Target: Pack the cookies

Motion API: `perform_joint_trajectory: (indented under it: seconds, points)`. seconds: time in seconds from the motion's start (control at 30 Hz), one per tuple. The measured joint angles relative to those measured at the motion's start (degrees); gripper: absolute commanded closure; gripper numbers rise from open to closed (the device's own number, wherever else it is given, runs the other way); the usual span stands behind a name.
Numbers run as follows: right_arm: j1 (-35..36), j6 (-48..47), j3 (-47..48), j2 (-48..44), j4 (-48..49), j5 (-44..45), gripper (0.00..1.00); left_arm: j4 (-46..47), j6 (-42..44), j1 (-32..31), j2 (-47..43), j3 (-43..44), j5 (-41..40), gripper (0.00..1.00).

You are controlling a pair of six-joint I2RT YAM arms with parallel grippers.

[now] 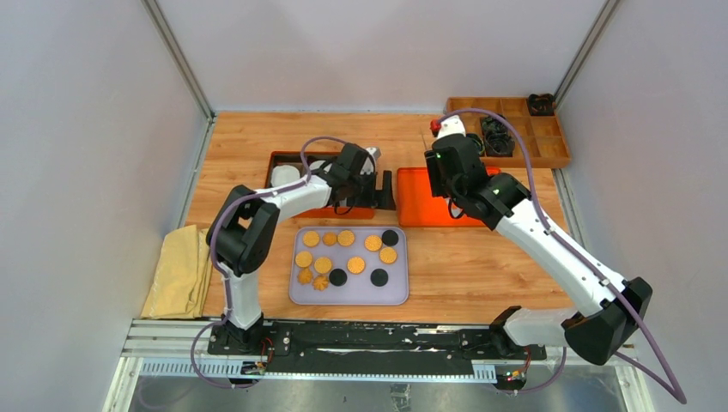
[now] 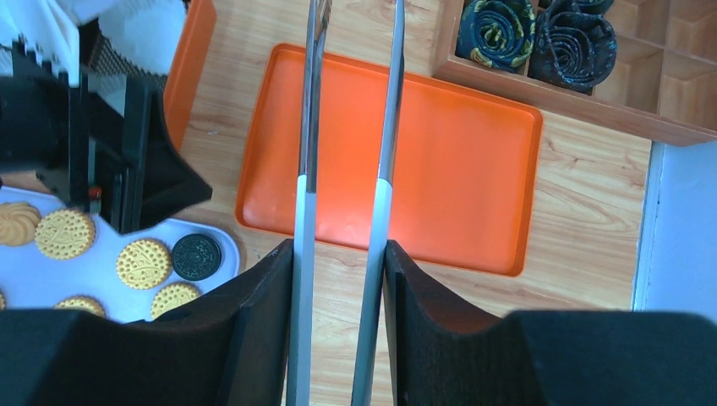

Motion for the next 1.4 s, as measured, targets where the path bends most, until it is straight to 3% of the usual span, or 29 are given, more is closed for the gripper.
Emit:
perform_joint_trajectory:
  seconds: [0.27, 0.53, 0.7, 0.9, 1.03, 1.2, 1.4]
  points:
    - [0.0, 0.1, -2.4, -2.4, -0.5, 0.1, 0.62, -2.9, 1.0, -2.6, -5.9, -2.8, -2.8, 0.06]
    - [0.0, 1.3, -5.2, -4.8, -0.8, -2.9, 0.64, -7.9, 4.9, -2.5, -7.2, 12.6, -10.1, 0.05]
    - [0.1, 1.6, -6.8, -7.5, -1.3, -6.2, 0.64, -10.4, 5.1, -2.5, -16.1, 14.8, -19.8, 0.05]
    - [3.8, 2.4, -9.8, -10.2, -3.1, -9.4, 0.64, -13.9, 4.2, -2.5, -35.8, 4.7, -33.7, 0.04]
    - [8.0, 4.5, -13.2, -13.7, -4.6, -13.4, 0.63, -17.0, 3.3, -2.5, -46.0, -4.4, -37.9, 0.04]
    - [15.3, 8.4, -15.5, -15.6, -6.2, -16.6, 0.61, -20.2, 1.9, -2.5, -50.1, -11.0, -38.5, 0.04]
    - [23.5, 12.9, -18.4, -15.5, -6.8, -18.1, 0.53, -21.2, 1.5, -2.5, -50.2, -12.0, -38.0, 0.04]
